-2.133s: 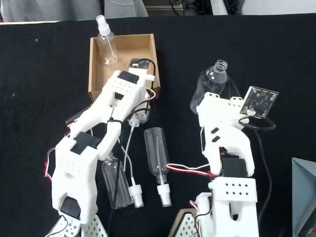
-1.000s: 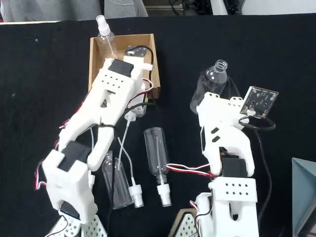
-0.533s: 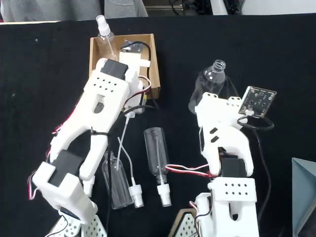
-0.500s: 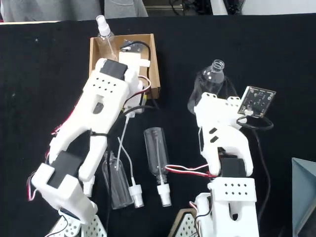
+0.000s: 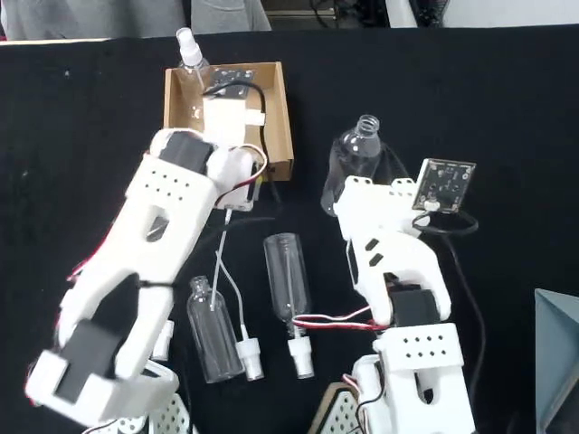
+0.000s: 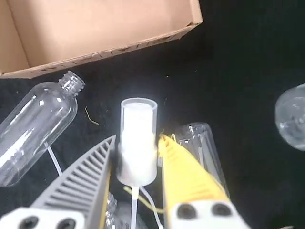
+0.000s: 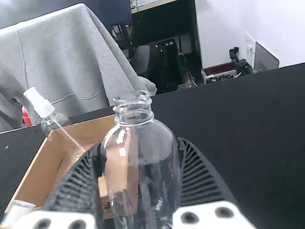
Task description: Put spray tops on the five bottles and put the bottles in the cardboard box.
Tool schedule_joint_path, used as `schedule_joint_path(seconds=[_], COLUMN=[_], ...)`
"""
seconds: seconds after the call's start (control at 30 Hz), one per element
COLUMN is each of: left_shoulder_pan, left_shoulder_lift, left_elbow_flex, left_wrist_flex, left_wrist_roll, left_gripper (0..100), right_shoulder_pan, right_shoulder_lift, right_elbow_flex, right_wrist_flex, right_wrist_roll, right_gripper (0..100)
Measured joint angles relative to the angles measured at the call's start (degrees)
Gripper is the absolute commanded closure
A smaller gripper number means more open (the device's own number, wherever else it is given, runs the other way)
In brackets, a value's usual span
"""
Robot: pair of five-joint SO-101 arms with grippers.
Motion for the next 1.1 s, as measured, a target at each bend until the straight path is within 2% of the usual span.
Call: schedule_joint_path(seconds=[0.5, 0.63, 1.1], left_shoulder_pan=[-5.80, -7.91, -11.08], left_shoulder_lift=[-22.07, -27.08, -33.85], left_elbow_flex=[19.25, 22.95, 25.14], left_wrist_flex=[-16.62, -20.04, -21.80], left_wrist_roll=[7.65, 9.67, 11.34], left_gripper=[97, 97, 97], right_shoulder_pan=[-4.22, -4.66, -12.66], right_shoulder_lift=[0.00, 0.00, -0.09], right_elbow_flex=[1.14, 1.14, 3.34], right_wrist_flex=[0.00, 0.00, 0.00], right_wrist_roll=[0.00, 2.64, 11.69], right_gripper=[98.7, 98.8, 98.8])
